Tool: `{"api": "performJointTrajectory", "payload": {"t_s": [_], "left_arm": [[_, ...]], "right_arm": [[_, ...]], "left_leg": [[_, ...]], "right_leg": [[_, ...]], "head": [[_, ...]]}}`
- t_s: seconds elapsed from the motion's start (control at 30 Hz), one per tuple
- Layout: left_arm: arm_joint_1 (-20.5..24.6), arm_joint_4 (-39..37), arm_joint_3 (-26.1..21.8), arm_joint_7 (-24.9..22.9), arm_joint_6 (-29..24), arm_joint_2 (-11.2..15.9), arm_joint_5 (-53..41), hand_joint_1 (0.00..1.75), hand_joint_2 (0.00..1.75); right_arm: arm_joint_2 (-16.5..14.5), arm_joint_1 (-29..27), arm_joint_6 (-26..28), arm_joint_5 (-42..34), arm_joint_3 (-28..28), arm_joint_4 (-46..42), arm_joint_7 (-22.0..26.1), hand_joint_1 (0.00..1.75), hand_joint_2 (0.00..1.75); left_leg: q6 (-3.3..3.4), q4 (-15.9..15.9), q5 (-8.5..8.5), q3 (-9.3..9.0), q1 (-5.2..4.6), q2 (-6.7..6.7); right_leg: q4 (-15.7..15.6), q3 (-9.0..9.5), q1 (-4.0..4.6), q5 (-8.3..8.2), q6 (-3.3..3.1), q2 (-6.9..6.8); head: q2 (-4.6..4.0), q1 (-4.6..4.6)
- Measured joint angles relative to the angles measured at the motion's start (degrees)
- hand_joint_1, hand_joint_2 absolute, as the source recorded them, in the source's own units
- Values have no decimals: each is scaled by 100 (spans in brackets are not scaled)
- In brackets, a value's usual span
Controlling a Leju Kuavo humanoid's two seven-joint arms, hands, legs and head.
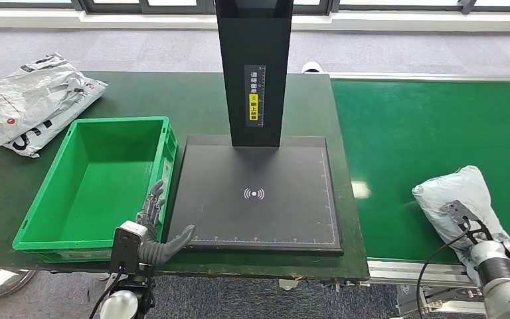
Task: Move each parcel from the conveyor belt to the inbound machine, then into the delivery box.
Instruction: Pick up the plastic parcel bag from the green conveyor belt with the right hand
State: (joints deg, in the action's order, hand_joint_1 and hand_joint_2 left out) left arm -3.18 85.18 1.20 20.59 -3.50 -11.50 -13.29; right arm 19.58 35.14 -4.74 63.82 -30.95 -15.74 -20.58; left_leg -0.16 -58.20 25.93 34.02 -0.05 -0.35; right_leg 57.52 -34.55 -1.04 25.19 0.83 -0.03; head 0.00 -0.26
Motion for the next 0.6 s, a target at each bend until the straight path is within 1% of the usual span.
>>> {"api": "performJointTrajectory", "payload": {"t_s": [0.53,0.6], "left_arm": [[0,-4,-2,0,1,0,0,0,175],[0,-4,-2,0,1,0,0,0,175]], "right_arm": [[-17,9,-2,-7,0,0,1,117,175],[-22,9,-2,-7,0,0,1,146,175]], "left_leg": [[6,-4,2,-1,0,-4],[6,-4,2,-1,0,-4]], "right_leg": [[-3,9,0,3,6,-6],[-4,10,0,3,6,-7]], "head": [[0,0],[0,0]]}}
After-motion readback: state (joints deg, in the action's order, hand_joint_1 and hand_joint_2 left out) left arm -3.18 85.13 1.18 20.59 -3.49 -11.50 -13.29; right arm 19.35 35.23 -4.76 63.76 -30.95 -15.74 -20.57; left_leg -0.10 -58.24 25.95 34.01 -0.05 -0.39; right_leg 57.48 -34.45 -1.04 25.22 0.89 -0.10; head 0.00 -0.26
